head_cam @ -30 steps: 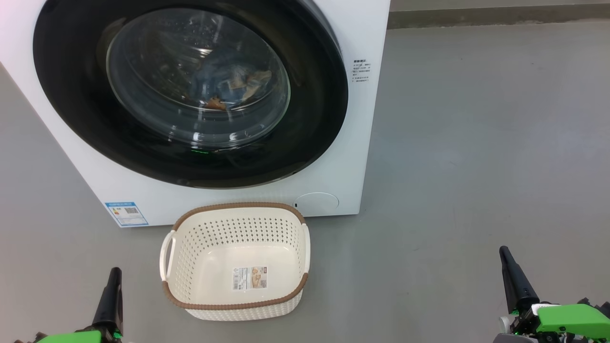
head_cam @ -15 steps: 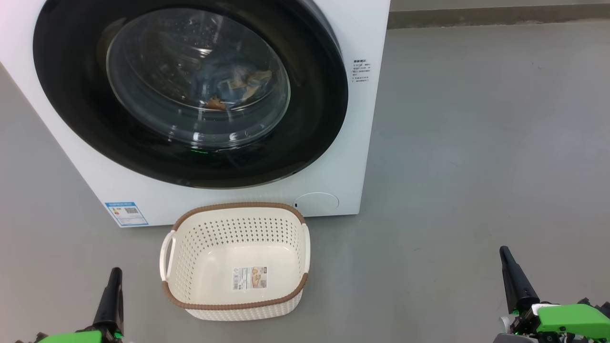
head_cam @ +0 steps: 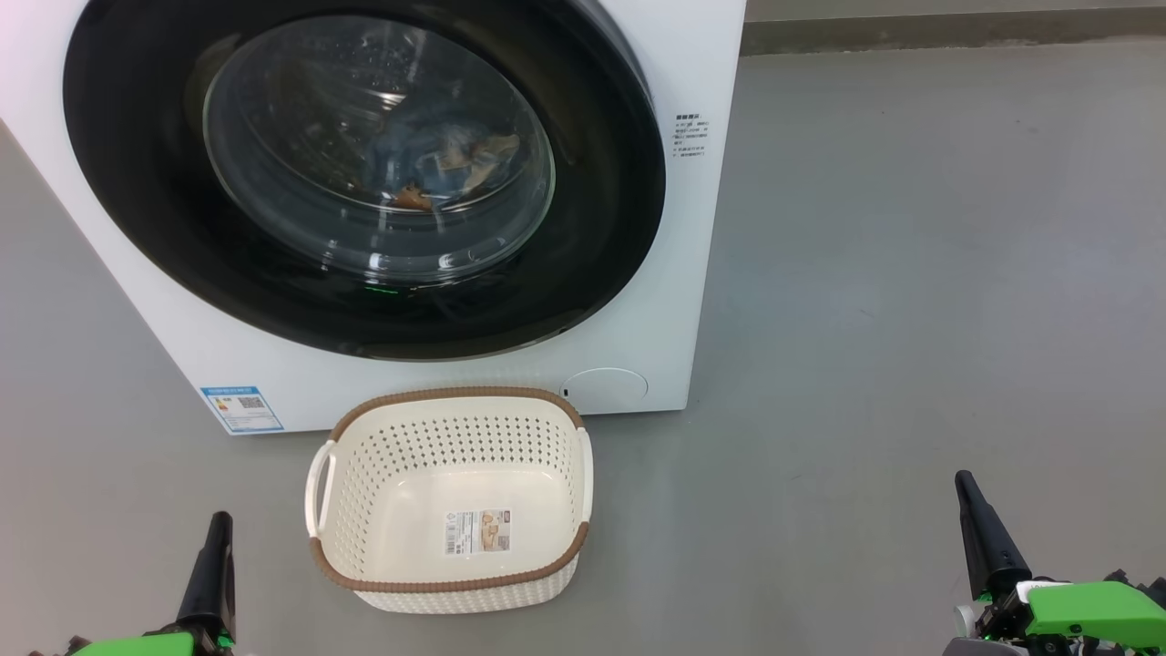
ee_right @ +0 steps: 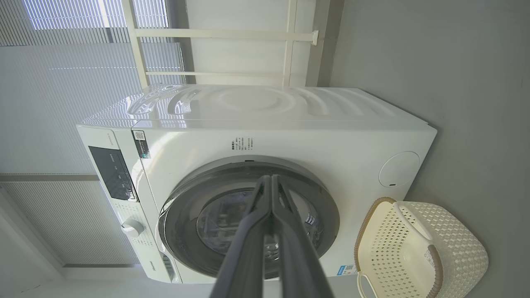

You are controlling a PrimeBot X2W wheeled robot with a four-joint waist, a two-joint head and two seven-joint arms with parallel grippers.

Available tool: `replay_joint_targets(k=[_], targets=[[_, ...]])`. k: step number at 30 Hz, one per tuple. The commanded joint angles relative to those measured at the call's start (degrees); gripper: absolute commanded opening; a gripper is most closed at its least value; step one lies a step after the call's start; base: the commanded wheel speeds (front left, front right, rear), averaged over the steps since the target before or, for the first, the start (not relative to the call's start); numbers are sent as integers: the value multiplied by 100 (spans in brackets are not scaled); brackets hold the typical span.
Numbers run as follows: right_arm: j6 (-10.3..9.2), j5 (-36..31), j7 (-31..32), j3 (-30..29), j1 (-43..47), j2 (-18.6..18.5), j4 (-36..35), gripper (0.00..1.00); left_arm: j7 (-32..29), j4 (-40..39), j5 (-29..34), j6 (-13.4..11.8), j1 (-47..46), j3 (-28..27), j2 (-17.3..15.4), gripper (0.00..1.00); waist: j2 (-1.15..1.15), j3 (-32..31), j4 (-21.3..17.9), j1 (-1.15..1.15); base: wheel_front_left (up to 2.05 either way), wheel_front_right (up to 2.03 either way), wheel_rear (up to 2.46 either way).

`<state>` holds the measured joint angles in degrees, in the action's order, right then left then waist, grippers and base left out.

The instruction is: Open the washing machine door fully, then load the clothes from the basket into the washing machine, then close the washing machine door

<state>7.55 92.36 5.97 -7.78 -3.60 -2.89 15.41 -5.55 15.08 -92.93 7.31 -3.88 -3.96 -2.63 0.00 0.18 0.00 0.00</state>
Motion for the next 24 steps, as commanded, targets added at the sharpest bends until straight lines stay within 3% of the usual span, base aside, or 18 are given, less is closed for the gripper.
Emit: replay_joint_targets(k=[1,24], targets=[[-6,-12,44,135,-257,-9,-139,0,-49,-105,31,18,-226,-201,-67,0,0,0,0,0,0,0,0],[-6,-16,48,131,-258,-6,-139,0,-63,-105,45,18,-228,-218,-55,0,0,0,0,0,0,0,0]])
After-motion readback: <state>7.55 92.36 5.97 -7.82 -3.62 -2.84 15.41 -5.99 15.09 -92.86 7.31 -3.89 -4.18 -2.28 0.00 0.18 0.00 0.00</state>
